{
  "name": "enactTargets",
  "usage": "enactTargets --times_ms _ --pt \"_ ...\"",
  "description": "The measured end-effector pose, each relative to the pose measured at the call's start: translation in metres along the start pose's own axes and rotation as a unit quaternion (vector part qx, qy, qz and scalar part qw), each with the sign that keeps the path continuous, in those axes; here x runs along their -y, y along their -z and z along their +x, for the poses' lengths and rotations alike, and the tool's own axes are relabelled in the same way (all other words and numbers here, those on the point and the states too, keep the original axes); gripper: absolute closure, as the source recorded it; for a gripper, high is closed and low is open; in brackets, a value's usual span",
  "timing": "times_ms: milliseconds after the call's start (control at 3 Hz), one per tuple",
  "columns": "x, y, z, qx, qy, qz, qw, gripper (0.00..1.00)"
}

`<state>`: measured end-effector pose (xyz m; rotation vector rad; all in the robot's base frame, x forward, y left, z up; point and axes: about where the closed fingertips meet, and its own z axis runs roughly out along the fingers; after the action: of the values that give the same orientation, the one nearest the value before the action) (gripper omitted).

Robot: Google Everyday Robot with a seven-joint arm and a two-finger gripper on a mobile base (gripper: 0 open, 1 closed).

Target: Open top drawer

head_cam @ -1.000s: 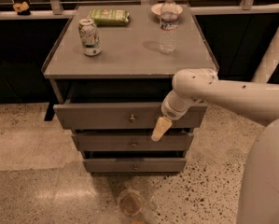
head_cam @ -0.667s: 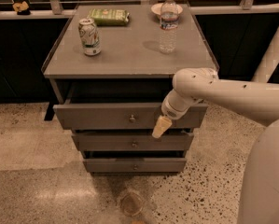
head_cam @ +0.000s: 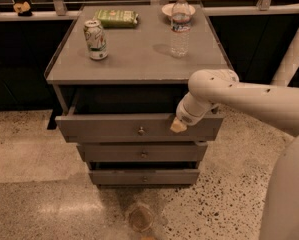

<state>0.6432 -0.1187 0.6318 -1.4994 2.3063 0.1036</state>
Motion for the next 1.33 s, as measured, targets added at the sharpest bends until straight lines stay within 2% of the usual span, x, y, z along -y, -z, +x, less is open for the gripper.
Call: enactTargets --times_ms 333,667,1000,1333 --pt "0.002 0.006 -0.003 0.0 0.0 0.0 1.0 0.86" --pt "-0.01 0.016 0.005 0.004 -0.002 0.013 0.9999 1.0" --pt "-0.01 0.016 0.005 0.004 -0.002 0.013 0.9999 1.0" --pt "-0.021 0.013 0.013 0.005 -0.001 0.009 0.9999 1.0"
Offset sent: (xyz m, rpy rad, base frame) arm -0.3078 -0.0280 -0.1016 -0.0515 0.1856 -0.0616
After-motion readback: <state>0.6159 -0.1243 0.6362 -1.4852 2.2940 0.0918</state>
